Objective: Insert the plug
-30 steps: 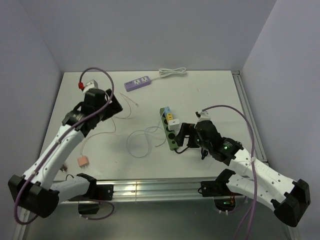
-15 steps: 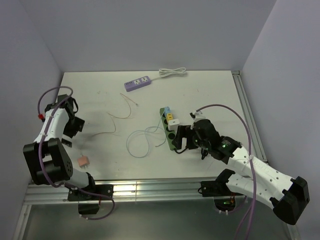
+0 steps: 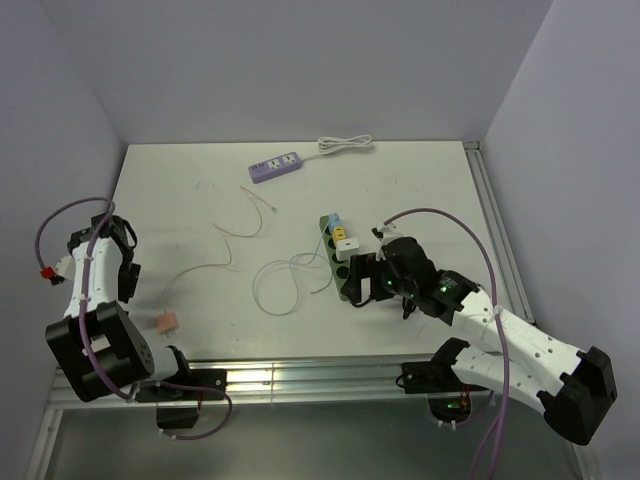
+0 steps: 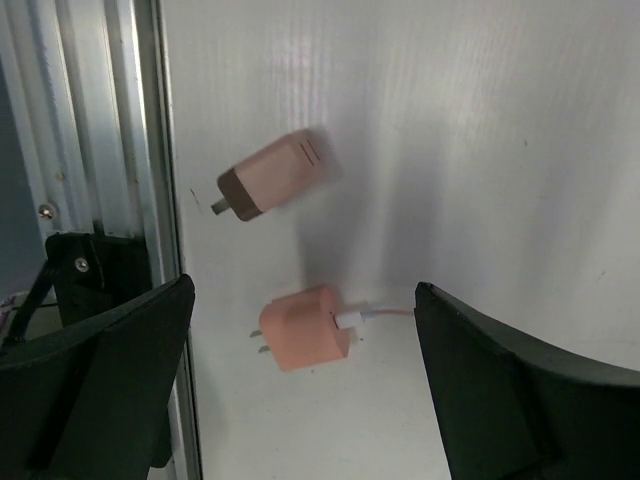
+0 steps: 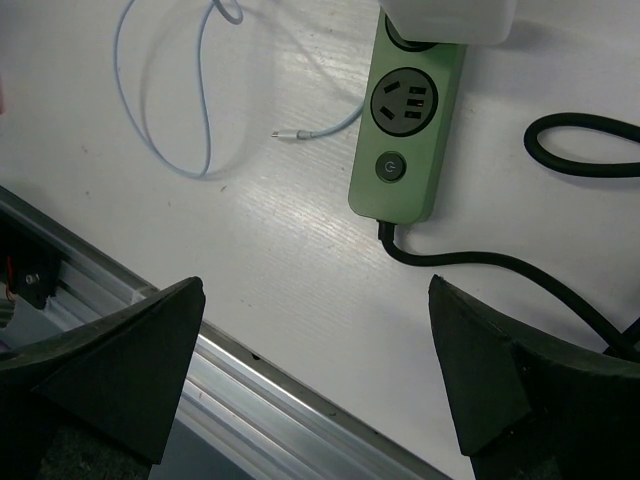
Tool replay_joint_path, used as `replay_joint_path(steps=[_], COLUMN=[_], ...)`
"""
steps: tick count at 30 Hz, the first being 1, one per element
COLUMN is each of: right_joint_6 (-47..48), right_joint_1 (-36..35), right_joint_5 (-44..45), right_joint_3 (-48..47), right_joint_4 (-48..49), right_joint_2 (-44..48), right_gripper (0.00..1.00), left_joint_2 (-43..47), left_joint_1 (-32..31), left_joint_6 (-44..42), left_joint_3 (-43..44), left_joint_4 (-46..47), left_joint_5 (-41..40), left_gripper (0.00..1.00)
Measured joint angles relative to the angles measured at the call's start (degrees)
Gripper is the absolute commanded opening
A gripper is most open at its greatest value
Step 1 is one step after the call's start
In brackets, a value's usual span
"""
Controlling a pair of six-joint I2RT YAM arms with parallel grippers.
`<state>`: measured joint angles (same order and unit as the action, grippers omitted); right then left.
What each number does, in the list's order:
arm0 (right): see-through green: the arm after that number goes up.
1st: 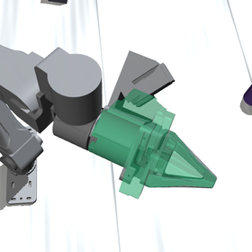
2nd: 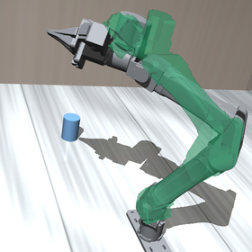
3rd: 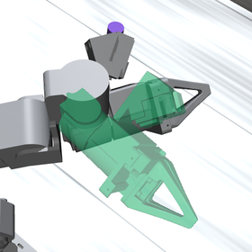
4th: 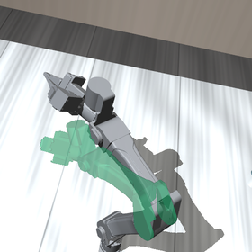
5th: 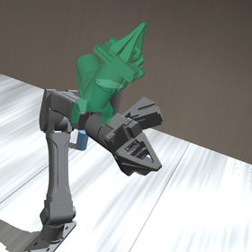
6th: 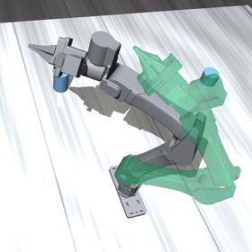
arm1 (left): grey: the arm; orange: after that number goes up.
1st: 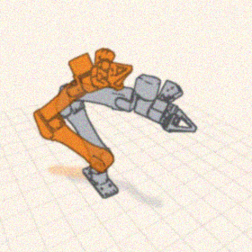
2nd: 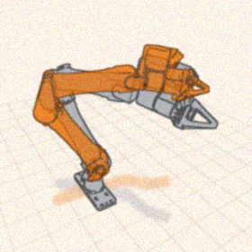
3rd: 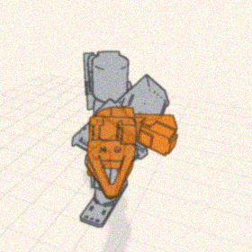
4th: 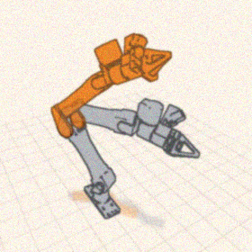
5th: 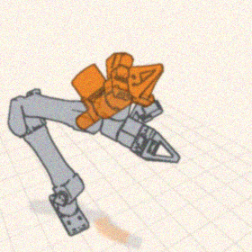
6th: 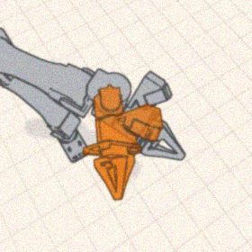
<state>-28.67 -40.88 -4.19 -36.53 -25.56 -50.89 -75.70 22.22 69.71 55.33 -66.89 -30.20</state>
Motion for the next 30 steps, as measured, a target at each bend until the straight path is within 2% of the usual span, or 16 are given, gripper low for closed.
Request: replay_joint_path(steps=[14, 27, 30], right_joint_6=[0.0, -0.4, -0.4], right_joint_1=[0.0, 0.0, 0.0], right_joint_5=[-1.3, -1.4, -1.4], right_joint_3=[0.0, 0.1, 0.2], right_joint_4=[0.1, 0.2, 0.2], right_joint_2=[0.0, -0.1, -0.1], right_gripper=[1.0, 1.0, 1.0], left_joint_2=[-0.3, -4.7, -5.7], left_joint_1=[10.7, 12.0, 12.1], left_joint_6=[-0.2, 2.4, 3.2], left_joint_3=[-4.1, -7.8, -8.7], left_joint_4=[4.9, 9.4, 10.3], left_joint_5=[-0.6, -0.1, 0.0], left_gripper=[0.89, 0.85, 0.8])
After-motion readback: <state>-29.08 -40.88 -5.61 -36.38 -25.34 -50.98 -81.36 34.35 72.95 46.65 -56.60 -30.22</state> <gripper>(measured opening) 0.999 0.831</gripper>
